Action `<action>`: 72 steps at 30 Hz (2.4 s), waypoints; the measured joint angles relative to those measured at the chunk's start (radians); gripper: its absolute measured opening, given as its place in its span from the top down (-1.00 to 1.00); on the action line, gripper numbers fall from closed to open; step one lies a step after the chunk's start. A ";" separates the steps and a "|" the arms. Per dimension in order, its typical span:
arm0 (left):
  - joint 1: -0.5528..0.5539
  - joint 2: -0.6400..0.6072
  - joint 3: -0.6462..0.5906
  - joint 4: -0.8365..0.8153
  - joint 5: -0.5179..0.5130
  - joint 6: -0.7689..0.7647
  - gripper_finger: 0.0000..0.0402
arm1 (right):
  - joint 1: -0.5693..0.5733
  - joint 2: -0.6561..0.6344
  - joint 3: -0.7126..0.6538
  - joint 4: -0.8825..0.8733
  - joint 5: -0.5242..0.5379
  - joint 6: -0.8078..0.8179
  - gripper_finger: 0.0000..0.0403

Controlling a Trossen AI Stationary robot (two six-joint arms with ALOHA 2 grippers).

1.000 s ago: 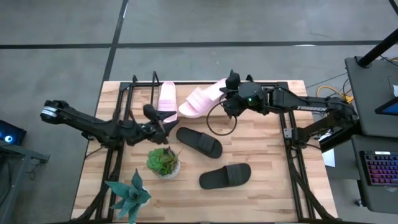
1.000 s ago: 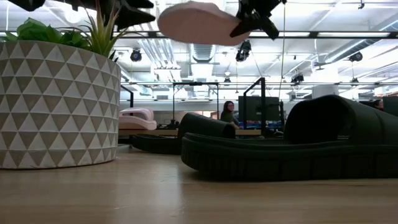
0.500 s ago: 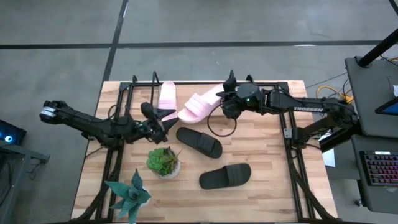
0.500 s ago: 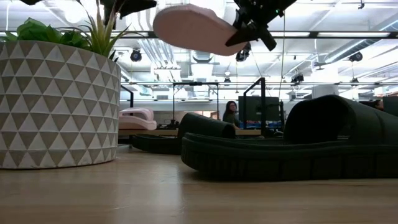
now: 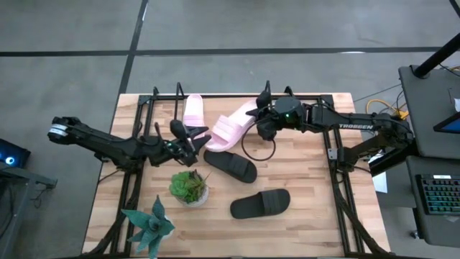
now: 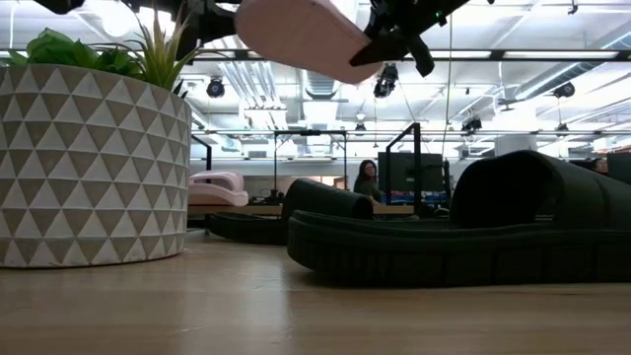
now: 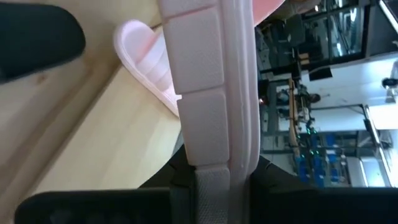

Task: Pick and place slides into the shelf
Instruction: Put the bottom pink slide on the shelf

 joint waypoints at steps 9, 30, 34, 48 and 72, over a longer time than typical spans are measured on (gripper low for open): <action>0.000 -0.015 0.010 0.038 -0.013 0.011 -0.01 | -0.001 0.002 -0.025 0.008 -0.008 0.005 0.73; 0.001 0.073 0.192 -0.237 -0.054 -0.132 -0.01 | -0.005 0.003 -0.049 0.028 0.075 -0.004 0.73; 0.014 0.125 0.218 -0.259 -0.051 -0.131 -0.01 | -0.004 0.003 -0.049 0.029 0.067 -0.006 0.73; 0.079 0.267 0.330 -0.273 -0.097 -0.098 0.07 | -0.006 0.002 -0.050 0.036 0.075 -0.011 0.73; 0.105 0.280 0.344 -0.259 -0.227 -0.109 0.99 | -0.010 0.002 -0.050 0.112 0.214 0.256 0.27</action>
